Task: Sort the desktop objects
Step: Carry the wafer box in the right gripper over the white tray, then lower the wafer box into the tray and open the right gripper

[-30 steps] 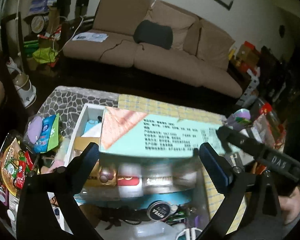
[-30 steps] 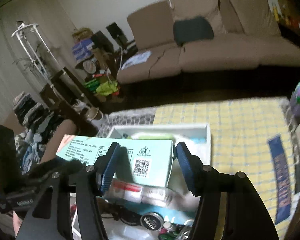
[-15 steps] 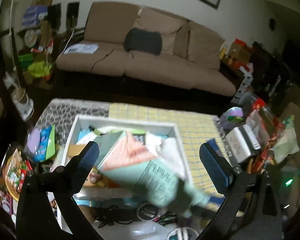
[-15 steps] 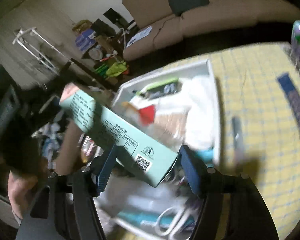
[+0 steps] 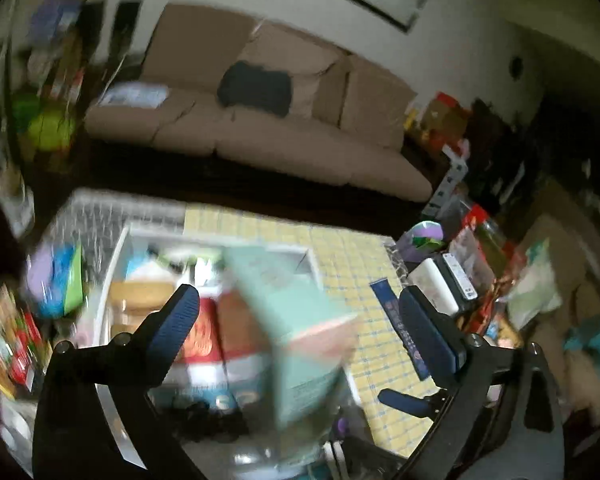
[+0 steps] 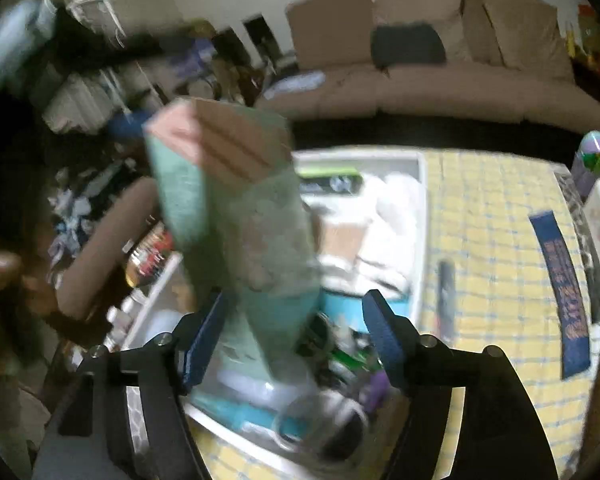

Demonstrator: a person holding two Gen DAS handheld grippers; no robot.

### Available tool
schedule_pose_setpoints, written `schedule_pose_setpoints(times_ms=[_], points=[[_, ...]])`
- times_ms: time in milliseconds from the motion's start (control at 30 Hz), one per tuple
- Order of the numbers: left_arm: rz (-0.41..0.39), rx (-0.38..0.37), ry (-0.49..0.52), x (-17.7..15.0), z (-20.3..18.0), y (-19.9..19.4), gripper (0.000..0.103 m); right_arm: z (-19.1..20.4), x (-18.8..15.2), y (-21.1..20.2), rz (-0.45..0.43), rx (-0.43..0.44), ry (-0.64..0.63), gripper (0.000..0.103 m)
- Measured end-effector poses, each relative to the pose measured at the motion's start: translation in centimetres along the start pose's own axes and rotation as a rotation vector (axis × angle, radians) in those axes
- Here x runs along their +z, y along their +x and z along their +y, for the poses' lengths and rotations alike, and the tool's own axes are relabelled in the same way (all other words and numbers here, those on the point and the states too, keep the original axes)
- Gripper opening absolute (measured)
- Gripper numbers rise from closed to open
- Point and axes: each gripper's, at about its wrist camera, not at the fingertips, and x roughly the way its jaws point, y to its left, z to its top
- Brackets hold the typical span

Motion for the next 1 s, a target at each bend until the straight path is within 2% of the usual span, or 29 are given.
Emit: schedule_pose_setpoints(times_ms=[33, 67, 100, 133, 167, 200, 267, 367, 467, 533, 633, 767, 800, 900, 1000], points=[[0.044, -0.046, -0.073, -0.7, 2.0, 1.1, 0.097, 1.1, 0.0, 0.3, -0.013, 0.015, -0.031, 0.082], [0.071, -0.062, -0.106, -1.2, 2.8, 1.8, 0.094, 2.4, -0.2, 0.7, -0.024, 0.005, -0.074, 0.087], [0.097, -0.065, -0.122, -2.0, 3.3, 2.6, 0.093, 3.6, -0.4, 1.4, -0.032, -0.035, -0.130, 0.087], [0.102, -0.066, -0.113, -2.6, 3.4, 2.9, 0.093, 5.0, -0.6, 2.7, -0.024, -0.115, -0.199, 0.087], [0.103, -0.063, -0.100, -3.1, 3.4, 2.9, 0.093, 5.4, -0.8, 3.6, -0.016, -0.165, -0.217, 0.087], [0.103, -0.059, -0.094, -3.5, 3.6, 2.8, 0.093, 5.5, -0.8, 4.6, -0.005, -0.193, -0.215, 0.083], [0.099, -0.030, -0.106, -4.4, 4.3, 2.4, 0.093, 4.3, -0.5, 6.3, 0.021, -0.134, -0.149, 0.052], [0.089, -0.037, -0.123, -5.8, 5.5, 1.6, 0.093, 2.1, 0.9, 6.3, 0.003, -0.090, -0.059, 0.049], [0.086, -0.082, -0.190, -8.0, 7.2, 1.2, 0.098, -0.8, 2.4, 5.7, 0.031, 0.008, 0.094, 0.048], [0.099, -0.104, -0.221, -9.3, 7.8, 1.7, 0.099, -4.4, 2.8, 5.6, 0.040, 0.098, 0.298, 0.048], [0.127, -0.131, -0.213, -10.8, 8.0, 2.8, 0.099, -8.9, 1.7, 5.5, 0.003, 0.232, 0.559, 0.048], [0.148, -0.179, -0.194, -11.6, 8.0, 3.8, 0.099, -12.3, -1.1, 6.3, -0.041, 0.396, 0.813, 0.048], [0.158, -0.181, -0.180, -11.8, 7.9, 3.9, 0.099, -12.6, -1.6, 6.4, -0.049, 0.429, 0.847, 0.049], [0.176, -0.172, -0.104, -12.2, 7.2, 3.5, 0.099, -11.2, -3.5, 7.8, 0.015, 0.532, 0.878, 0.049], [0.175, -0.134, -0.041, -12.5, 6.8, 2.6, 0.099, -10.5, -4.6, 8.2, 0.083, 0.545, 0.834, 0.048]])
